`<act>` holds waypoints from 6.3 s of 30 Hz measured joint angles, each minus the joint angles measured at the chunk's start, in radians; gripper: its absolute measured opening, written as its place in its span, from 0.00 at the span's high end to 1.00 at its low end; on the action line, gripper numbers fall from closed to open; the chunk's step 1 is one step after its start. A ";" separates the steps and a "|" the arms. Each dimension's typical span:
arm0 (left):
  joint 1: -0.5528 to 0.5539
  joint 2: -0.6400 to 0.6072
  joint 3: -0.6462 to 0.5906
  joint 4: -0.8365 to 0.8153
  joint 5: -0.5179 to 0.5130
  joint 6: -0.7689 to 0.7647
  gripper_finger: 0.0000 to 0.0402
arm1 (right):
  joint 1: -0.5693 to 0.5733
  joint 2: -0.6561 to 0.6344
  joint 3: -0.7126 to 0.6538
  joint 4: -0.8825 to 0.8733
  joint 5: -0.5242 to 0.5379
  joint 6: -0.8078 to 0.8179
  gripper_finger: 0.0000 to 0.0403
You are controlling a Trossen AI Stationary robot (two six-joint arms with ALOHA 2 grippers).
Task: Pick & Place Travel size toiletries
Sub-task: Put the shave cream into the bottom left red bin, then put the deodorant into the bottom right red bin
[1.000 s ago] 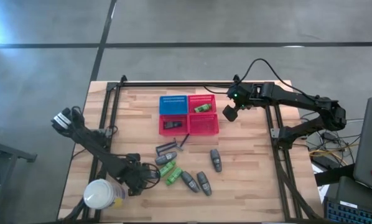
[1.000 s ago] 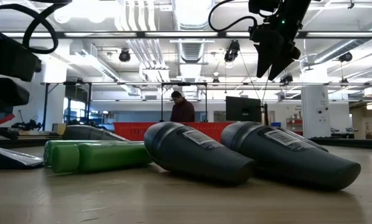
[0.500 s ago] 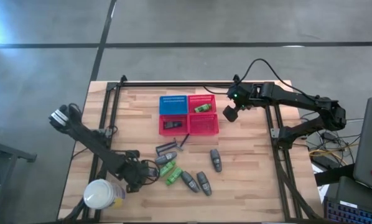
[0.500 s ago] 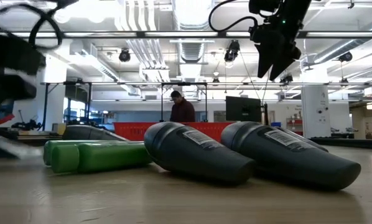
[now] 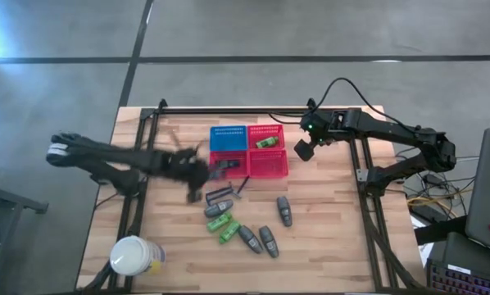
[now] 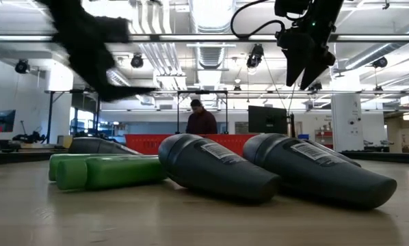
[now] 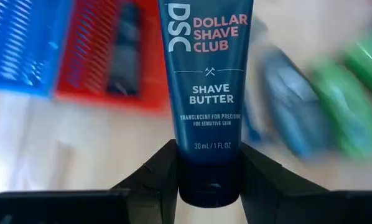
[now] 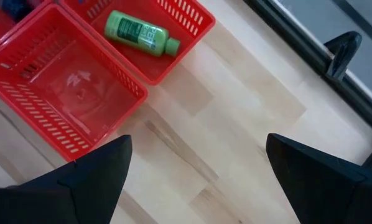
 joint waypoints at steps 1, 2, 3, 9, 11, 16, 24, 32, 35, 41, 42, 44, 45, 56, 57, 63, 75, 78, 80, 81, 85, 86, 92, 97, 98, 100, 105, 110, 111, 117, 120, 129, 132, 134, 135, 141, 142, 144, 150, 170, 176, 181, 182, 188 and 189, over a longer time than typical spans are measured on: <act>0.075 0.021 0.000 0.064 0.039 0.058 0.68 | 0.004 0.000 0.000 -0.005 -0.003 0.011 0.09; 0.138 0.044 0.001 0.116 0.064 0.113 0.68 | 0.011 0.000 0.000 -0.007 -0.004 0.023 0.09; 0.192 0.066 0.007 0.139 0.083 0.164 0.68 | 0.020 0.000 0.000 -0.011 -0.006 0.039 0.09; 0.322 0.208 0.084 0.149 0.156 0.429 0.68 | 0.087 0.000 0.000 -0.055 -0.011 0.139 0.09; 0.320 0.262 0.116 0.158 0.166 0.463 0.68 | 0.108 0.000 0.000 -0.054 -0.011 0.176 0.09; 0.321 0.381 0.155 0.155 0.176 0.477 0.65 | 0.148 0.000 0.000 -0.056 -0.024 0.265 0.09; 0.319 0.408 0.156 0.099 0.180 0.477 0.46 | 0.221 0.016 -0.043 -0.047 -0.179 0.495 0.09; 0.317 0.175 0.166 0.018 0.184 0.471 0.43 | 0.379 0.152 -0.129 0.123 -0.292 0.778 0.09; 0.317 0.060 0.165 0.017 0.190 0.456 0.43 | 0.426 0.213 -0.120 0.146 -0.292 0.873 0.09; 0.318 -0.102 0.164 0.017 0.190 0.421 0.42 | 0.484 0.349 -0.039 0.192 -0.292 0.964 0.09; 0.318 -0.117 0.164 0.017 0.190 0.416 0.42 | 0.492 0.379 -0.024 0.198 -0.292 0.970 0.09; 0.318 -0.138 0.163 0.017 0.190 0.416 0.42 | 0.505 0.441 0.009 0.191 -0.292 0.977 0.09; 0.318 -0.145 0.163 0.016 0.190 0.416 0.42 | 0.512 0.469 0.023 0.191 -0.292 0.977 0.09; 0.318 -0.157 0.155 0.014 0.191 0.478 0.42 | 0.522 0.666 0.114 0.156 -0.277 0.949 0.14; 0.318 -0.159 0.150 0.012 0.192 0.481 0.42 | 0.522 0.667 0.115 0.158 -0.282 0.947 0.17; 0.318 -0.162 0.145 -0.058 0.198 0.528 0.42 | 0.522 0.659 0.111 0.155 -0.290 0.938 0.46; 0.321 -0.199 0.132 -0.040 0.190 0.430 0.42 | 0.322 0.418 0.261 0.125 -0.304 0.251 0.50; 0.321 -0.199 0.132 -0.034 0.190 0.327 0.42 | 0.228 0.429 0.338 0.073 -0.302 -0.056 0.50; 0.321 -0.199 0.132 -0.035 0.190 0.230 0.42 | 0.162 0.464 0.391 0.025 -0.300 -0.227 0.47; 0.321 -0.199 0.132 -0.035 0.190 0.182 0.42 | 0.132 0.490 0.415 -0.016 -0.300 -0.302 0.46; 0.319 -0.199 0.132 -0.037 0.190 0.030 0.42 | 0.059 0.589 0.505 -0.173 -0.304 -0.553 0.46; 0.318 -0.199 0.132 -0.038 0.190 0.007 0.42 | 0.054 0.610 0.519 -0.198 -0.305 -0.597 0.46; 0.315 -0.199 0.130 -0.080 0.184 -0.085 0.42 | 0.075 0.710 0.594 -0.169 -0.318 -0.728 0.47; 0.302 -0.201 0.085 -0.117 0.170 -0.135 0.42 | 0.087 0.792 0.623 -0.167 -0.319 -0.738 0.42; 0.296 -0.203 0.069 -0.119 0.170 -0.148 0.42 | 0.087 0.804 0.621 -0.168 -0.319 -0.730 0.41; 0.280 -0.205 0.037 -0.121 0.170 -0.168 0.42 | 0.086 0.817 0.620 -0.160 -0.318 -0.720 0.37; 0.227 -0.206 -0.026 -0.115 0.169 -0.196 0.42 | 0.098 0.812 0.633 -0.144 -0.302 -0.679 0.29; 0.174 -0.206 -0.066 -0.092 0.175 -0.128 0.42 | 0.107 0.738 0.632 -0.137 -0.290 -0.567 0.21; 0.167 -0.206 -0.076 -0.086 0.178 -0.098 0.42 | 0.110 0.721 0.625 -0.136 -0.287 -0.534 0.19; 0.160 -0.203 -0.181 0.008 0.253 0.045 0.42 | 0.162 0.616 0.548 -0.131 -0.249 -0.319 0.14; 0.160 -0.203 -0.243 0.125 0.341 0.036 0.42 | 0.210 0.573 0.490 -0.135 -0.186 -0.191 0.12; 0.073 -0.202 -0.315 0.273 0.375 -0.076 0.42 | 0.340 0.446 0.317 -0.121 -0.147 0.136 0.14; -0.008 -0.202 -0.307 0.299 0.317 -0.154 0.42 | 0.356 0.393 0.254 -0.123 -0.130 0.181 0.15; -0.065 -0.195 -0.301 0.335 0.258 -0.206 0.42 | 0.364 0.357 0.203 -0.119 -0.122 0.197 0.14; -0.093 -0.188 -0.296 0.337 0.226 -0.243 0.42 | 0.368 0.340 0.176 -0.112 -0.111 0.209 0.14; -0.226 -0.069 -0.243 0.342 0.095 -0.410 0.42 | 0.404 0.219 0.036 -0.067 -0.078 0.281 0.10; -0.241 -0.037 -0.230 0.343 0.089 -0.425 0.42 | 0.412 0.202 0.015 -0.054 -0.067 0.289 0.10; -0.264 0.035 -0.201 0.336 0.087 -0.447 0.42 | 0.428 0.165 -0.023 -0.022 -0.053 0.298 0.10; -0.307 0.241 -0.089 0.254 0.083 -0.434 0.42 | 0.456 0.083 -0.109 0.023 -0.050 0.347 0.10; -0.300 0.450 -0.018 0.337 0.041 -0.299 0.44 | 0.484 0.073 -0.151 0.206 -0.045 0.352 0.10; -0.290 0.432 -0.021 0.343 0.017 -0.282 0.57 | 0.484 0.077 -0.152 0.272 -0.105 0.384 0.13; -0.273 0.430 -0.021 0.347 0.042 -0.341 0.51 | 0.484 0.078 -0.152 0.272 -0.099 0.406 0.15; -0.272 0.430 -0.021 0.351 0.043 -0.352 0.48 | 0.484 0.078 -0.153 0.272 -0.099 0.406 0.15; -0.270 0.430 -0.018 0.359 0.043 -0.342 0.31 | 0.484 0.079 -0.153 0.272 -0.093 0.408 0.13; -0.268 0.430 -0.015 0.358 0.043 -0.337 0.29 | 0.484 0.079 -0.153 0.271 -0.086 0.408 0.13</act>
